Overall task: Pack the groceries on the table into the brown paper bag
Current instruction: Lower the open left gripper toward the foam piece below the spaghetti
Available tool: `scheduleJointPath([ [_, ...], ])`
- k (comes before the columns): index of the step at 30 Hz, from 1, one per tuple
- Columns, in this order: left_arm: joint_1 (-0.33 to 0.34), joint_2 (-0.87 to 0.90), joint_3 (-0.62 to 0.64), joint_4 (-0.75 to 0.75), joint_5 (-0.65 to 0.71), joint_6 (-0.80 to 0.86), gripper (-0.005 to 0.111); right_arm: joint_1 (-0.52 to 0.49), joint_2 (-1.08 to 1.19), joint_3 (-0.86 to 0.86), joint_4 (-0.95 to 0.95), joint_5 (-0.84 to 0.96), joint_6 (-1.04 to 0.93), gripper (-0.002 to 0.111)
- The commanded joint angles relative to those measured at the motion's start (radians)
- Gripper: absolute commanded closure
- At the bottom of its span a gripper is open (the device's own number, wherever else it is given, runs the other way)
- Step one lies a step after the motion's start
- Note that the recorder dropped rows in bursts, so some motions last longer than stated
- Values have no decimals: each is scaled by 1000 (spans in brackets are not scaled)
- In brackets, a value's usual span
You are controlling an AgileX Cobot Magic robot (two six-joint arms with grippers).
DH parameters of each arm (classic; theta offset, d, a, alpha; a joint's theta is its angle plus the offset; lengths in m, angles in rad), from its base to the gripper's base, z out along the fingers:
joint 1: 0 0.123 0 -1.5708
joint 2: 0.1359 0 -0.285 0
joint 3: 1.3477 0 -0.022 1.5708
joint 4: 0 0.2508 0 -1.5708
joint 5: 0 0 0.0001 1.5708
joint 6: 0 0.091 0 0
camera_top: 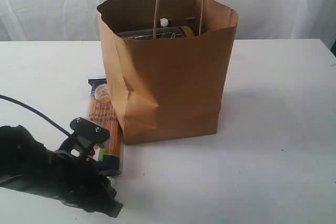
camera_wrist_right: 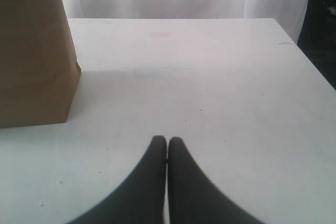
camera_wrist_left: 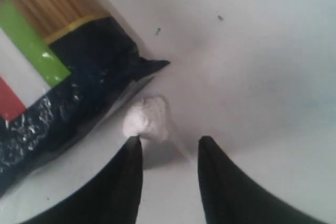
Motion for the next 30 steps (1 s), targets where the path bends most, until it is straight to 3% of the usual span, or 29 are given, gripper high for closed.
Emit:
scheduleJointPath([
  [1, 0, 21, -15, -33, -16, -11, 67, 4, -2, 2, -1, -10, -2, 108],
  [8, 0, 21, -15, -30, 34, -5, 67, 4, -2, 2, -1, -10, -2, 108],
  [13, 0, 21, -15, -15, -32, 47, 66, 4, -2, 2, -1, -10, -2, 108],
  [22, 0, 21, -15, -15, -58, 108, 52, 4, -2, 2, -1, -10, -2, 108],
  [26, 0, 21, -15, -15, -175, 121, 52, 4, -2, 2, -1, -10, -2, 108],
  [30, 0, 21, -15, -15, -171, 133, 59, 4, -2, 2, -1, -10, -2, 108],
])
